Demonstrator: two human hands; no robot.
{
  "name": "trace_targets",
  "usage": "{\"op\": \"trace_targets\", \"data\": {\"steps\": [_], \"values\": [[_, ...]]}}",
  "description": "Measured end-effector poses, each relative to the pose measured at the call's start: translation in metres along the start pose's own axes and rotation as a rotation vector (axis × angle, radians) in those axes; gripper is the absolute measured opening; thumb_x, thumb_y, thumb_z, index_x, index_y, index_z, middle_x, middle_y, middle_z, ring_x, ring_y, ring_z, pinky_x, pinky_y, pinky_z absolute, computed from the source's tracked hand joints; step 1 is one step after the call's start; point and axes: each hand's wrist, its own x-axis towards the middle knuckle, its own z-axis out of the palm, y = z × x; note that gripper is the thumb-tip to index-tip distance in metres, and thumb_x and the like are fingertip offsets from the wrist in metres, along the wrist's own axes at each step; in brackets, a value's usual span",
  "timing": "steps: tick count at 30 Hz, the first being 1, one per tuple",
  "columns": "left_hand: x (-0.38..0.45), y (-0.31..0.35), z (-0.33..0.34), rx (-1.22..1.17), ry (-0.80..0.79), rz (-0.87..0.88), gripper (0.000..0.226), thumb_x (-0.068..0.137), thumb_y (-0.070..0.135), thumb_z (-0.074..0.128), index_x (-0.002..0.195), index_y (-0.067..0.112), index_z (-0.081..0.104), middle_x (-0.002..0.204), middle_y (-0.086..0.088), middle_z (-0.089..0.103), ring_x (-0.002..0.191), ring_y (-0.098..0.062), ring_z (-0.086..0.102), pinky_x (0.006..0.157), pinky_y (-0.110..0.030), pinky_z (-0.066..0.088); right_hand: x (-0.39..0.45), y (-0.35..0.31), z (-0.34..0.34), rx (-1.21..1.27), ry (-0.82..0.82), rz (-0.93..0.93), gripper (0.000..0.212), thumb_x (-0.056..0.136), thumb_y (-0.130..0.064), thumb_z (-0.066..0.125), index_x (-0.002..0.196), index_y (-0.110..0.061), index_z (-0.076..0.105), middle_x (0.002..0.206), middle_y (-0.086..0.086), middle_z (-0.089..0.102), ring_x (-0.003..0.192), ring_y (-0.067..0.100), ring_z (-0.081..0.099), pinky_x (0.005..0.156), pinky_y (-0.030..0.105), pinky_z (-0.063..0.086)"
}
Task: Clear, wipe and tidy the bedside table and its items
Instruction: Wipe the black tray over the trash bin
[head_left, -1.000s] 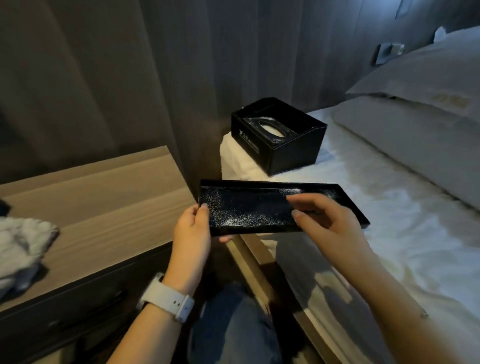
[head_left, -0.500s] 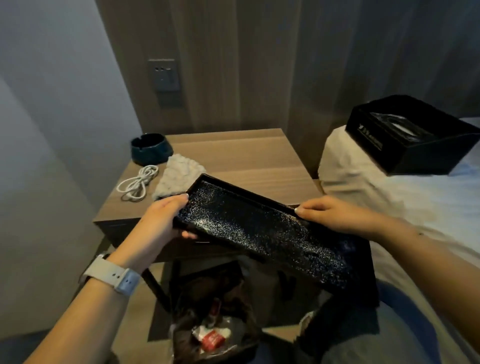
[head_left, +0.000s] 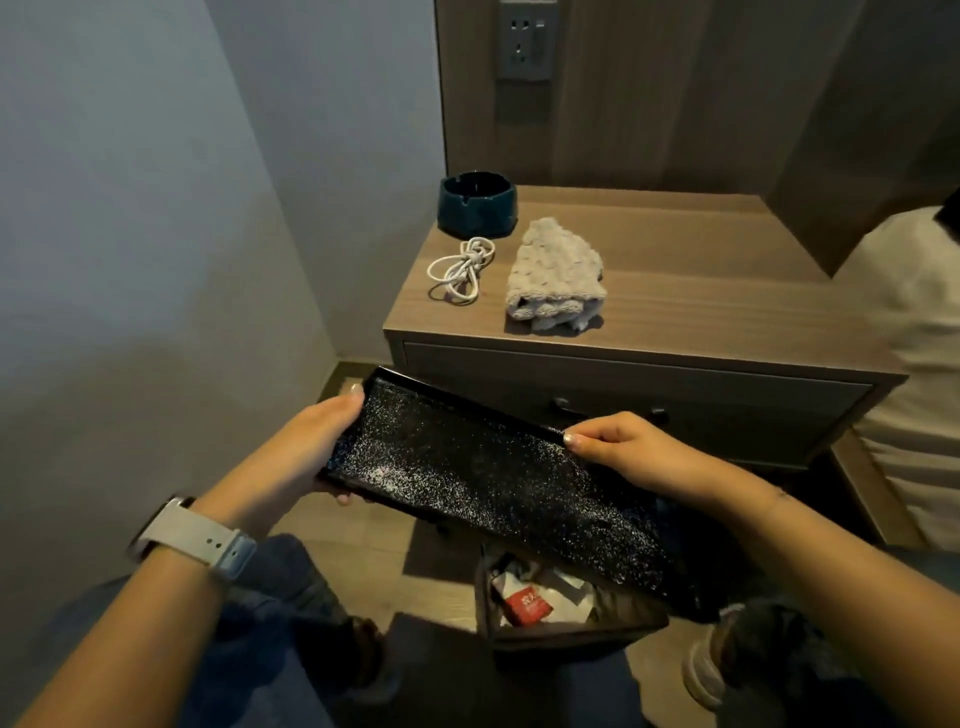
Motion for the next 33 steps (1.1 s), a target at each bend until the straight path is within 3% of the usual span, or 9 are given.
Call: {"op": "trace_targets", "data": {"steps": [3,5,10,12,14,18,21,27,33], "values": [[0.006,-0.026,-0.016,0.028,0.023,0.041,0.044,0.102,0.038,0.032,0.102,0.002,0.058,0.056,-0.005,0.062,0.042,-0.016,0.057,0.035,-0.024,0.046,0.014,-0.004,0.021,-0.082,0.009,0.027,0.026,0.099,-0.025,0.049,0.095,-0.009,0.069,0.081,-0.008,0.061,0.075,0.001,0.055,0.079,0.022,0.043],[0.010,-0.042,-0.023,-0.012,0.031,0.052,0.045,0.102,0.038,0.033,0.104,0.000,0.058,0.062,-0.010,0.059,0.045,-0.019,0.054,0.036,-0.027,0.045,0.019,-0.010,0.027,-0.286,0.081,-0.027,0.022,0.098,-0.027,0.050,0.109,-0.020,0.068,0.099,-0.013,0.065,0.092,-0.001,0.059,0.089,0.025,0.046],[0.024,-0.058,-0.022,-0.025,0.071,0.068,0.039,0.102,0.039,0.035,0.095,0.011,0.061,0.064,-0.005,0.062,0.049,-0.017,0.057,0.042,-0.030,0.045,0.024,-0.063,0.018,-0.499,0.578,-0.408,0.019,0.090,-0.015,0.058,0.105,-0.017,0.070,0.101,-0.005,0.061,0.095,0.009,0.056,0.081,0.025,0.046],[0.027,-0.058,-0.016,-0.012,0.058,0.085,0.038,0.102,0.040,0.034,0.094,0.015,0.062,0.063,0.002,0.064,0.054,-0.016,0.058,0.048,-0.032,0.045,0.038,-0.088,0.003,-0.531,0.775,-0.407,0.018,0.090,-0.020,0.058,0.105,-0.018,0.068,0.107,-0.001,0.058,0.102,0.009,0.049,0.083,0.022,0.039],[0.025,-0.061,-0.010,-0.011,0.045,0.088,0.035,0.102,0.038,0.035,0.094,0.016,0.061,0.058,0.004,0.063,0.051,-0.015,0.058,0.042,-0.030,0.046,0.062,-0.104,-0.016,-0.593,0.872,-0.289,0.031,0.090,-0.034,0.057,0.117,-0.021,0.061,0.122,0.002,0.050,0.114,0.014,0.042,0.092,0.025,0.036],[0.020,-0.067,-0.003,0.017,0.043,0.089,0.031,0.102,0.037,0.035,0.098,0.019,0.060,0.059,0.009,0.064,0.052,-0.010,0.059,0.043,-0.028,0.043,0.123,-0.114,-0.052,-0.601,0.716,0.128,0.076,0.084,-0.056,0.056,0.146,-0.023,0.028,0.149,0.011,0.031,0.134,0.034,0.032,0.108,0.050,0.033],[0.018,-0.070,0.000,0.002,0.032,0.062,0.029,0.102,0.035,0.036,0.104,0.021,0.061,0.070,0.001,0.065,0.049,-0.009,0.058,0.038,-0.027,0.044,0.152,-0.103,-0.056,-0.576,0.590,0.242,0.084,0.078,-0.060,0.059,0.145,-0.021,0.029,0.145,0.013,0.042,0.128,0.037,0.041,0.104,0.049,0.039],[0.021,-0.072,0.005,0.002,0.044,0.043,0.028,0.102,0.033,0.035,0.105,0.020,0.060,0.070,-0.001,0.063,0.047,-0.007,0.058,0.037,-0.025,0.044,0.142,-0.088,-0.042,-0.655,0.666,-0.067,0.039,0.084,-0.041,0.063,0.117,-0.021,0.062,0.114,0.007,0.066,0.105,0.029,0.059,0.083,0.040,0.050],[0.023,-0.072,0.013,-0.023,0.014,0.040,0.036,0.102,0.034,0.034,0.107,0.008,0.060,0.068,-0.006,0.062,0.045,-0.013,0.056,0.033,-0.026,0.044,0.039,-0.072,-0.014,-0.581,0.570,-0.379,0.038,0.090,-0.039,0.058,0.123,-0.020,0.056,0.110,0.002,0.054,0.099,0.013,0.052,0.082,0.028,0.042]]}}
